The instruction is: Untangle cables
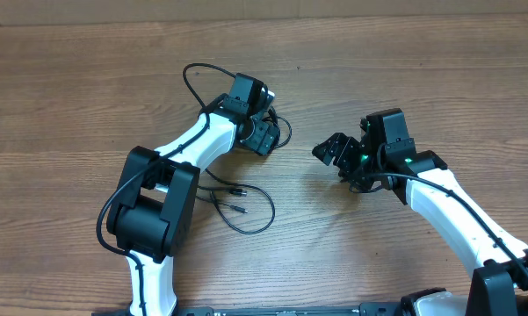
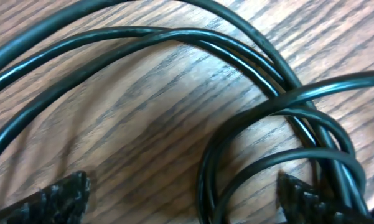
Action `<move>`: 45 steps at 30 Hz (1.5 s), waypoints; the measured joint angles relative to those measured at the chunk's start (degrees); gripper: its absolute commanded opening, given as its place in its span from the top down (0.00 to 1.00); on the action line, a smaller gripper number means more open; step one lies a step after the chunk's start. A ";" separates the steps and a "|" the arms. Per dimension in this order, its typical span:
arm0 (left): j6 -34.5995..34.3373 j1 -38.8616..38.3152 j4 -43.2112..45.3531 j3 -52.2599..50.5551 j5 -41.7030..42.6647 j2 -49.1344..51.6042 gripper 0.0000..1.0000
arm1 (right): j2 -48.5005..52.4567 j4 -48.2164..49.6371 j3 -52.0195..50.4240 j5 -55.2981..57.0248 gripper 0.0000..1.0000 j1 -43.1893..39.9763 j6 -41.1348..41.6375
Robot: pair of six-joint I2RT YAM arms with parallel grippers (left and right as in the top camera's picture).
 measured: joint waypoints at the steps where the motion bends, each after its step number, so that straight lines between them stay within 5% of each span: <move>1: 0.11 0.00 0.28 0.00 0.24 0.07 0.45 | 0.00 0.02 0.00 0.02 0.16 0.00 0.00; 5: 0.15 0.00 0.39 0.02 0.63 0.28 0.96 | 0.00 0.22 0.00 0.02 0.16 0.00 0.02; 14: 0.68 0.04 -6.10 1.53 3.34 0.31 0.96 | 0.00 0.39 0.00 0.02 0.15 0.00 0.02; 20: -0.48 0.44 -27.34 7.08 5.20 0.26 0.96 | 0.00 3.17 0.00 -4.28 0.16 0.00 0.04; 26: -1.86 1.60 -40.28 16.70 17.16 -0.87 0.96 | 0.00 12.33 0.00 -17.31 0.16 0.00 0.09; 34: -12.70 5.31 -42.05 20.37 32.59 -4.26 0.96 | 0.00 24.90 0.00 -33.31 0.16 0.00 7.93; 45: -18.29 10.67 -41.53 20.37 48.35 -4.26 0.96 | 0.00 26.75 0.00 -35.08 0.27 0.00 22.12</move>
